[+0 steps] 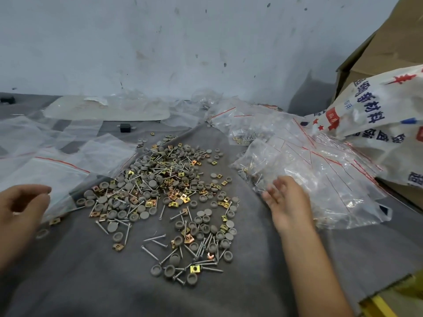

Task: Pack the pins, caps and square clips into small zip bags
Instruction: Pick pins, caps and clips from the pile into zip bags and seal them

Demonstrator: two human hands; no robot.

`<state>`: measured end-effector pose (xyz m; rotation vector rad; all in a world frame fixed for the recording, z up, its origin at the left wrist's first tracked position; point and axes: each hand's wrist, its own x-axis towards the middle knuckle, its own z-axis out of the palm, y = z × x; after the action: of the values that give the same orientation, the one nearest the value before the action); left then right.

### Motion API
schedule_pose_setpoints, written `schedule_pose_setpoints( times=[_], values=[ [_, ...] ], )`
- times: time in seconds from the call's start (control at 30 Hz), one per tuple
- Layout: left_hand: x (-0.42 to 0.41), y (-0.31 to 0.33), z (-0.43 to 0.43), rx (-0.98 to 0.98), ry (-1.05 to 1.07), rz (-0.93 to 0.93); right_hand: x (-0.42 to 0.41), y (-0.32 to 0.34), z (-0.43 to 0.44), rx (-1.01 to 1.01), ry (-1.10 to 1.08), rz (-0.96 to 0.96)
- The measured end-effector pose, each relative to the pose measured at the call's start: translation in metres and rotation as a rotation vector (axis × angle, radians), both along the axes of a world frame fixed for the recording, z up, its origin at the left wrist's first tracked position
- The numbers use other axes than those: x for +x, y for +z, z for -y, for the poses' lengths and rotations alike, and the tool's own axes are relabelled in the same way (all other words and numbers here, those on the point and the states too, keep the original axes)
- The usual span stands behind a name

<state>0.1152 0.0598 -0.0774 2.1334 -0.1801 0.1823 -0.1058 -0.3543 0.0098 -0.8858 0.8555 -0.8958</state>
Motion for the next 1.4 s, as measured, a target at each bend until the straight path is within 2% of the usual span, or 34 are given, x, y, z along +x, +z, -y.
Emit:
schedule_pose_setpoints(
  times=[0.1,0.17,0.27,0.3,0.5,0.63,0.77,0.83,0.9,0.97,1.1,1.27,1.4],
  values=[
    [-0.005,0.014,0.001,0.418,0.116,0.143,-0.003,-0.003,0.011,0.049,-0.095,-0.003],
    [-0.017,0.031,0.003,0.689,0.104,0.071,-0.006,-0.003,0.012,0.013,-0.088,-0.007],
    [-0.03,0.045,0.01,0.804,0.123,-0.09,0.0,-0.002,-0.001,-0.033,-0.032,-0.026],
    [-0.033,0.045,0.013,0.801,0.122,-0.069,0.003,-0.001,-0.008,-0.061,0.006,-0.035],
    [-0.043,0.052,0.007,0.716,0.221,0.17,0.021,0.001,-0.071,-0.356,0.498,-0.154],
    [-0.048,0.059,0.006,0.398,0.198,0.353,0.03,-0.001,-0.114,-0.59,0.776,-0.161],
    [-0.065,0.075,0.017,-0.142,-0.113,0.178,0.037,-0.012,-0.14,-0.749,0.906,-0.186],
    [-0.077,0.084,0.024,-0.411,-0.284,0.021,0.04,-0.019,-0.148,-0.756,0.945,-0.172],
    [-0.085,0.088,0.028,-0.59,-0.402,-0.113,0.042,-0.025,-0.154,-0.697,1.002,-0.111],
    [-0.087,0.089,0.028,-0.637,-0.415,-0.174,0.045,-0.027,-0.157,-0.593,1.053,-0.006],
    [-0.081,0.09,0.024,-0.568,-0.35,-0.199,0.045,-0.023,-0.157,-0.448,1.06,0.14],
    [-0.076,0.087,0.025,-0.59,-0.249,-0.27,0.045,-0.025,-0.158,-0.462,1.047,0.039],
    [-0.072,0.081,0.027,-0.486,-0.144,-0.229,0.047,-0.026,-0.161,-0.358,1.144,0.09]
  ],
)
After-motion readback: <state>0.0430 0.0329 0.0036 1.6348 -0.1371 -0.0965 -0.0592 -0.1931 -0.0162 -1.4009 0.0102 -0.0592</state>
